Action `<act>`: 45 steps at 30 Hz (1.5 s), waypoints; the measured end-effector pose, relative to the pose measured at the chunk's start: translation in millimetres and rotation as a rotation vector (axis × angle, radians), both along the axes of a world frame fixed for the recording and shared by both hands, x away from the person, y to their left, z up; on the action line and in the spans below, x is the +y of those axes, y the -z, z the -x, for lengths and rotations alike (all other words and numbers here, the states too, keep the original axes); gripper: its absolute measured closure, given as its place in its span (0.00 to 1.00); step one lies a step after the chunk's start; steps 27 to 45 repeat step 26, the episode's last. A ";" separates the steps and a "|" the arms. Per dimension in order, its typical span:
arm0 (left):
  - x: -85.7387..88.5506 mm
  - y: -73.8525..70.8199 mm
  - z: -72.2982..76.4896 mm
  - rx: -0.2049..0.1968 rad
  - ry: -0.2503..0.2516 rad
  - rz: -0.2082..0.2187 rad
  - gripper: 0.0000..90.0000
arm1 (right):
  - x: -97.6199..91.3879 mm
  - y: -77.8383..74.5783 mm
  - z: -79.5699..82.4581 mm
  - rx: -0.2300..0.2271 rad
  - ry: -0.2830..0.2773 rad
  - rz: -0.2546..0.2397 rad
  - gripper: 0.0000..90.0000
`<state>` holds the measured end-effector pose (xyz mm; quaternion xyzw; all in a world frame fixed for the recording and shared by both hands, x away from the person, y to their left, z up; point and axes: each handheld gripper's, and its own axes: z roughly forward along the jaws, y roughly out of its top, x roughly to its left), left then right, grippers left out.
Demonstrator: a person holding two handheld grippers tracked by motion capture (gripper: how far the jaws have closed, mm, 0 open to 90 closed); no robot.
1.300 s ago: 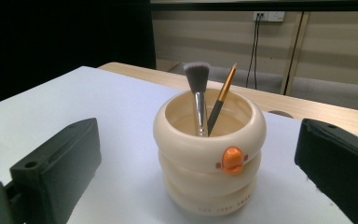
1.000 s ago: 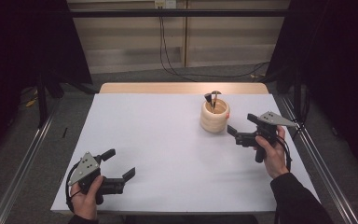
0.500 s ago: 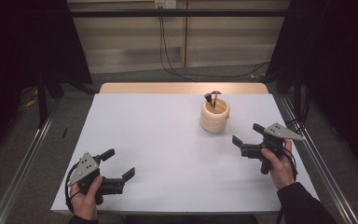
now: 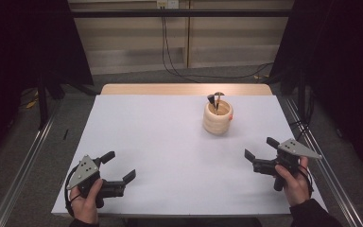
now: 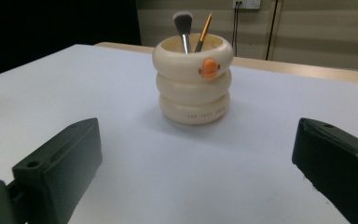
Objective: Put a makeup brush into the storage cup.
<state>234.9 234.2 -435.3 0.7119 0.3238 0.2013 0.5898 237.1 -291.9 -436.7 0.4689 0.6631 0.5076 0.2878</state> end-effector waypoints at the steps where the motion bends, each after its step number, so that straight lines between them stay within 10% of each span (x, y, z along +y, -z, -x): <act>1: 0.0 0.1 -0.1 0.001 0.003 0.003 0.02 | -1.5 0.8 3.6 0.000 0.000 -0.004 0.01; 18: 0.4 -0.8 1.4 -0.003 0.002 0.000 0.02 | -19.9 3.1 36.7 -0.002 0.051 -0.011 0.01; 45: 0.3 0.0 0.5 0.006 0.001 -0.002 0.02 | -19.1 3.4 35.1 -0.012 0.033 -0.012 0.01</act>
